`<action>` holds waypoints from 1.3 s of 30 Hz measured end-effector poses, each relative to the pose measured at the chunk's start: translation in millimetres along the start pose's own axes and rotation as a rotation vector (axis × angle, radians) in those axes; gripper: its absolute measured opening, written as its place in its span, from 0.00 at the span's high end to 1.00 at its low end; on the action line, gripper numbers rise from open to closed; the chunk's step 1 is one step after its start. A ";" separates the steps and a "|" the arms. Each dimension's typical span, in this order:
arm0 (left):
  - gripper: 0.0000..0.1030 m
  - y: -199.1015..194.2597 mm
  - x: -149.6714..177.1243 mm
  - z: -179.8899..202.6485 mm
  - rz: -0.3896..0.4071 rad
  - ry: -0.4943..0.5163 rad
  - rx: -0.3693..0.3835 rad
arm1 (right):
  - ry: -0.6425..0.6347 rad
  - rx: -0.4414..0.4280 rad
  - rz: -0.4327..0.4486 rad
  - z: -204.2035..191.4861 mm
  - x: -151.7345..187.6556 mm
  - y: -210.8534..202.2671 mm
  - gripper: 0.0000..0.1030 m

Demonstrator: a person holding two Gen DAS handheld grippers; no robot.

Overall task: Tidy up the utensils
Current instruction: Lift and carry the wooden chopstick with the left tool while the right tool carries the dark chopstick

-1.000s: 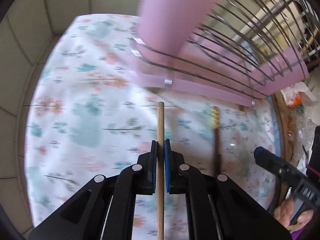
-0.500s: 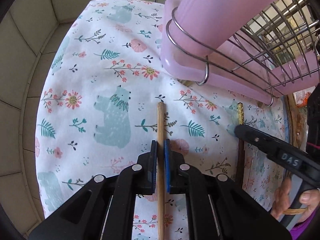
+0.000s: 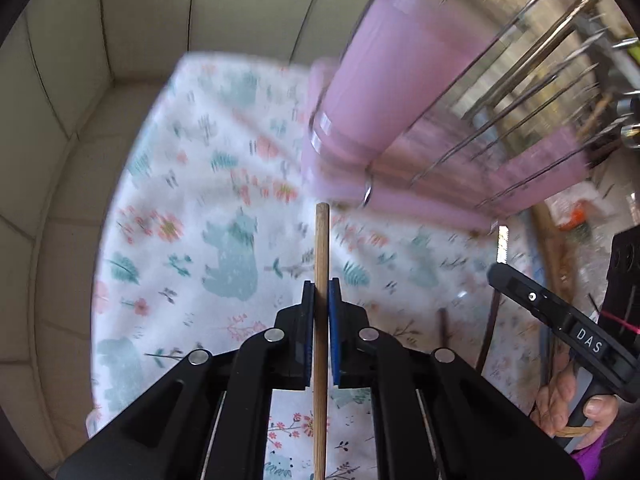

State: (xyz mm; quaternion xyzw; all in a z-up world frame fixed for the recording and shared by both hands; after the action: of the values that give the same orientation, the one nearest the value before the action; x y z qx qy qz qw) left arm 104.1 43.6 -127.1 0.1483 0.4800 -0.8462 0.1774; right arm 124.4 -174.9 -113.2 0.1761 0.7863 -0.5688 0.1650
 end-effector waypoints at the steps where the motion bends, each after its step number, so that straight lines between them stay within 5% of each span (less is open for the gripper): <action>1: 0.94 -11.9 -1.6 3.4 0.046 0.018 -0.004 | -0.001 -0.008 0.043 0.2 -1.6 -13.8 0.94; 14: 0.94 -132.6 -31.5 69.4 0.443 0.143 0.087 | 0.045 0.013 0.525 29.1 -35.5 -172.5 0.94; 21: 0.94 -179.9 -70.5 111.8 0.627 0.210 0.128 | 0.049 0.091 0.890 39.4 -80.3 -277.3 0.94; 28: 0.94 -216.7 -112.8 147.9 0.831 0.280 0.096 | 0.002 0.181 1.156 23.1 -124.6 -314.6 0.94; 39: 0.94 -203.4 -163.4 165.9 1.051 0.371 -0.068 | -0.034 0.260 1.158 22.7 -166.2 -256.0 0.94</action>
State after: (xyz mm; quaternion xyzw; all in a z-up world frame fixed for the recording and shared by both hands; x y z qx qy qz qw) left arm 146.6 22.7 178.4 0.5084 0.3916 -0.5877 0.4927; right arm 153.6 -285.8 170.5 0.5861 0.4831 -0.4807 0.4382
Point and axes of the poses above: each gripper's, at about its wrist camera, not at the fingertips, and y roughly the way its jaws point, z to its right, x to its underside, the point moved 7 cm from there along y, roughly the way its jaws point, and after that the axes turned 14 degrees about x, right-handed, at the moved point
